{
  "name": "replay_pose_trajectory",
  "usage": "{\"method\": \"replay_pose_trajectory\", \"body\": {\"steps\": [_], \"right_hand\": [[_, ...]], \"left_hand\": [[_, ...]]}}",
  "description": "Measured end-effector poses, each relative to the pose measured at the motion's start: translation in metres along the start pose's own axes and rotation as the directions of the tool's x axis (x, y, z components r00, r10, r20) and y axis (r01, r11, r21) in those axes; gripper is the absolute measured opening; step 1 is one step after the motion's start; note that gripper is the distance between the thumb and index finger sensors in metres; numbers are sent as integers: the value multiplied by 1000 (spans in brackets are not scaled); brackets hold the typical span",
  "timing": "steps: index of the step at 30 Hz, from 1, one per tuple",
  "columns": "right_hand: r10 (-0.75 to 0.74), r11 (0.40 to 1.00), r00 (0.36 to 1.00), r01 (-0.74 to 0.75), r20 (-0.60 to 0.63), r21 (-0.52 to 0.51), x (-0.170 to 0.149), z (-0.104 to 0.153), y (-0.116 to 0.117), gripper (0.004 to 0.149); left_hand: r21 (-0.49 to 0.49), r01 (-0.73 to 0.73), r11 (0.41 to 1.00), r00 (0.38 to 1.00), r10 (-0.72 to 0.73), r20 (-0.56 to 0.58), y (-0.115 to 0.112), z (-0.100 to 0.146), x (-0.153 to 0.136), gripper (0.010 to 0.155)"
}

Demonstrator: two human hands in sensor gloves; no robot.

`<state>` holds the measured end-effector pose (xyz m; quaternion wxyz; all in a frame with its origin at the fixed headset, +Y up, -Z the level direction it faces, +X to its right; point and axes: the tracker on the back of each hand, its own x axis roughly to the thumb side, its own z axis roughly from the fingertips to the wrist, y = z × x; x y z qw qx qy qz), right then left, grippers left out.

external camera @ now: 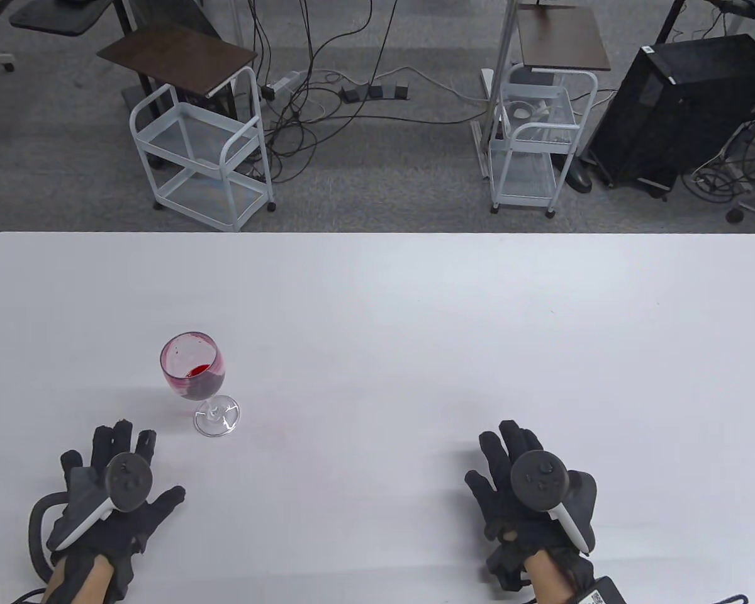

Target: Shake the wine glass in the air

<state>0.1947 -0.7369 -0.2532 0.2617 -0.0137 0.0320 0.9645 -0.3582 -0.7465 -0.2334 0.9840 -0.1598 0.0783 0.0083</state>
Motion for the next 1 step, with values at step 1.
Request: {"method": "replay_pose_trajectory", "body": {"steps": [1], "right_hand": [[0, 1000, 1000, 0, 0, 1, 0, 0, 0, 68]], "left_hand": [[-1, -1, 1000, 1000, 1, 0, 0, 0, 0, 96]]}}
